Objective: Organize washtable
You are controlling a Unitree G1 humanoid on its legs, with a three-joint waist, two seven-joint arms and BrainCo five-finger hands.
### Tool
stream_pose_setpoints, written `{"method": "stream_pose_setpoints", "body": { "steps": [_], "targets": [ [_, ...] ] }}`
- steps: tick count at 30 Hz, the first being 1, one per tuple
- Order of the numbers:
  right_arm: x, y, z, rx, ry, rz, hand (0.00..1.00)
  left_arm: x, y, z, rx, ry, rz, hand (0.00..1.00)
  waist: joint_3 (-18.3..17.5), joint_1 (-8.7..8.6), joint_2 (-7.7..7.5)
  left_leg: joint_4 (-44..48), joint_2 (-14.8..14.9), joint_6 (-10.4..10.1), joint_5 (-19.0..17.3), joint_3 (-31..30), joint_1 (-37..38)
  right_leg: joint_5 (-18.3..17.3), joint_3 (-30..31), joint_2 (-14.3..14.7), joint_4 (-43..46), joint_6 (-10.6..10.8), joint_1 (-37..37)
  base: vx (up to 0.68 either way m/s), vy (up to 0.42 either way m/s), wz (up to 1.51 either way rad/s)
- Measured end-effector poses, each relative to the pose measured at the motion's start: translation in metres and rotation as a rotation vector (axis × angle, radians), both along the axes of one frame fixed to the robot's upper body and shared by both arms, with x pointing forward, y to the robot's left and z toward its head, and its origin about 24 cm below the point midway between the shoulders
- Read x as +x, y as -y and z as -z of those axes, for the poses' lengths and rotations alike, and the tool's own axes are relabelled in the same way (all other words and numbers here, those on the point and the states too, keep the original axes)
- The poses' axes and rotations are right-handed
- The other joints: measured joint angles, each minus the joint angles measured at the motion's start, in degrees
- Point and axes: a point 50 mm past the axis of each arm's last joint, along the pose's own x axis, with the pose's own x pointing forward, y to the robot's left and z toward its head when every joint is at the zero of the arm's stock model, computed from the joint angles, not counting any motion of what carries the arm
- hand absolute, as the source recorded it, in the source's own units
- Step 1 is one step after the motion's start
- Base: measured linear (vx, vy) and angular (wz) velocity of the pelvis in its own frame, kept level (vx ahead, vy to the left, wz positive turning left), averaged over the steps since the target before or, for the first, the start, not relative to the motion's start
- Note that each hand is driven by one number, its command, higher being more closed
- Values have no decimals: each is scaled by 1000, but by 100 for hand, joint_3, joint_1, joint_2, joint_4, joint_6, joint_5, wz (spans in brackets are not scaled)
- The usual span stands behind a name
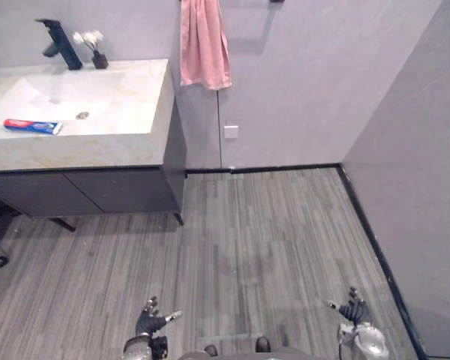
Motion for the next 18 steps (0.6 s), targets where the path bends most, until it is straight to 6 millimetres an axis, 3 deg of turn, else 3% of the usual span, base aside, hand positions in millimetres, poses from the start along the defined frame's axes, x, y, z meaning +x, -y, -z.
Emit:
{"method": "stream_pose_setpoints", "body": {
  "steps": [5,18],
  "targets": [
    [4,-1,-3,-17,5,-53,0,10,0,-8,11,55,17,0,51,-9,87,10,-12,-3,-2,-10,144,9,-23,-26,-70,20,191,81,7,2],
    [6,4,-5,-11,17,-48,0,11,3,-12,6,82,17,0,71,-122,109,123,-46,-49,-111,7,80,-91,-8,-86,-39,154,162,-7,-11,-1]
  ]
}}
